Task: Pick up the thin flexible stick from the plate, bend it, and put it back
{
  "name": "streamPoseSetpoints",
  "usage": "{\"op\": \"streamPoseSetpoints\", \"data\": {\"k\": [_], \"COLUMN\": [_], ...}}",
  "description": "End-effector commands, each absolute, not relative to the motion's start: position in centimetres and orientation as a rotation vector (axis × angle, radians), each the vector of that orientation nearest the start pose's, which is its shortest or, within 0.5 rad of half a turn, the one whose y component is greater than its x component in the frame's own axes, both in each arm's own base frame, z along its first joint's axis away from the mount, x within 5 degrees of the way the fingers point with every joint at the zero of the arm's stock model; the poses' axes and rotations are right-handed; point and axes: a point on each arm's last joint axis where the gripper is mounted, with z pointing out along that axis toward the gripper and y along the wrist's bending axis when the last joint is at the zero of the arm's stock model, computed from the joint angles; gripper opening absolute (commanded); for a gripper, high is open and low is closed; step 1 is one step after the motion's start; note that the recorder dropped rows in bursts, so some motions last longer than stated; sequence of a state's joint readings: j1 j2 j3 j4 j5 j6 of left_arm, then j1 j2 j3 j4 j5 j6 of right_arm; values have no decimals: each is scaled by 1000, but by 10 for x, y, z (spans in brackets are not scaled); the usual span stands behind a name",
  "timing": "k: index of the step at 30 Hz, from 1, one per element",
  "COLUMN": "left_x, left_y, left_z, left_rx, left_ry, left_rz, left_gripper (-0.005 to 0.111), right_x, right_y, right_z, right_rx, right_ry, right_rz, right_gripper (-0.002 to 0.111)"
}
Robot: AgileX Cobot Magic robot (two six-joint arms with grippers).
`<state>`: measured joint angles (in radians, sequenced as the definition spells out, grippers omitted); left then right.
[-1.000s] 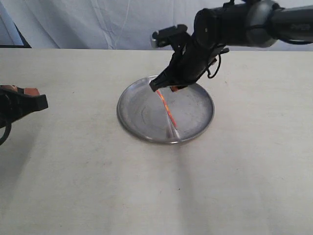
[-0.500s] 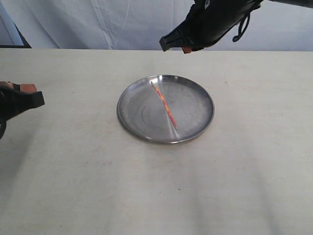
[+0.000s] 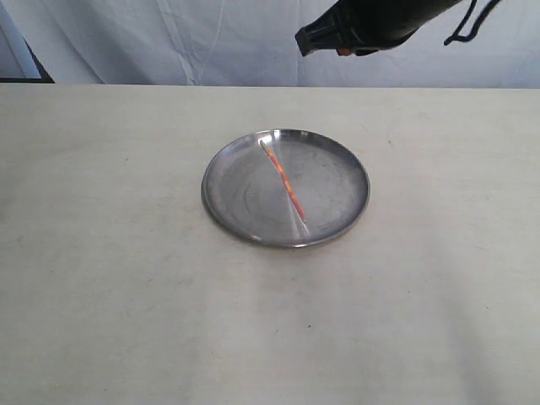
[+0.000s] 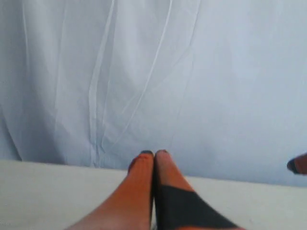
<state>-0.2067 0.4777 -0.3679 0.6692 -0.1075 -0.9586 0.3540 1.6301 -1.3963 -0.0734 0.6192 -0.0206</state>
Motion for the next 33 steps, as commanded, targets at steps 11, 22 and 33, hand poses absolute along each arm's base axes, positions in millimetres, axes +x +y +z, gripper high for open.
{"op": "streamPoseSetpoints", "data": {"k": [11,22,33], "left_x": [64,62,62], "left_y": [-14,-13,-13], "left_z": [253,227,227], "left_rx": [-65,-84,-84], "left_ry": [1390,1444,1444], "left_rz": [-371,-358,-358], "left_gripper": [0,0,0], "right_x": [302,244,219], "right_y": [109,93,84], "right_z": [304,298,314], "right_rx": [-384,-305,-220], "right_ry": [2042,1556,1450], "right_rz": [181,301,393], "right_gripper": [-1,-1,-1]}}
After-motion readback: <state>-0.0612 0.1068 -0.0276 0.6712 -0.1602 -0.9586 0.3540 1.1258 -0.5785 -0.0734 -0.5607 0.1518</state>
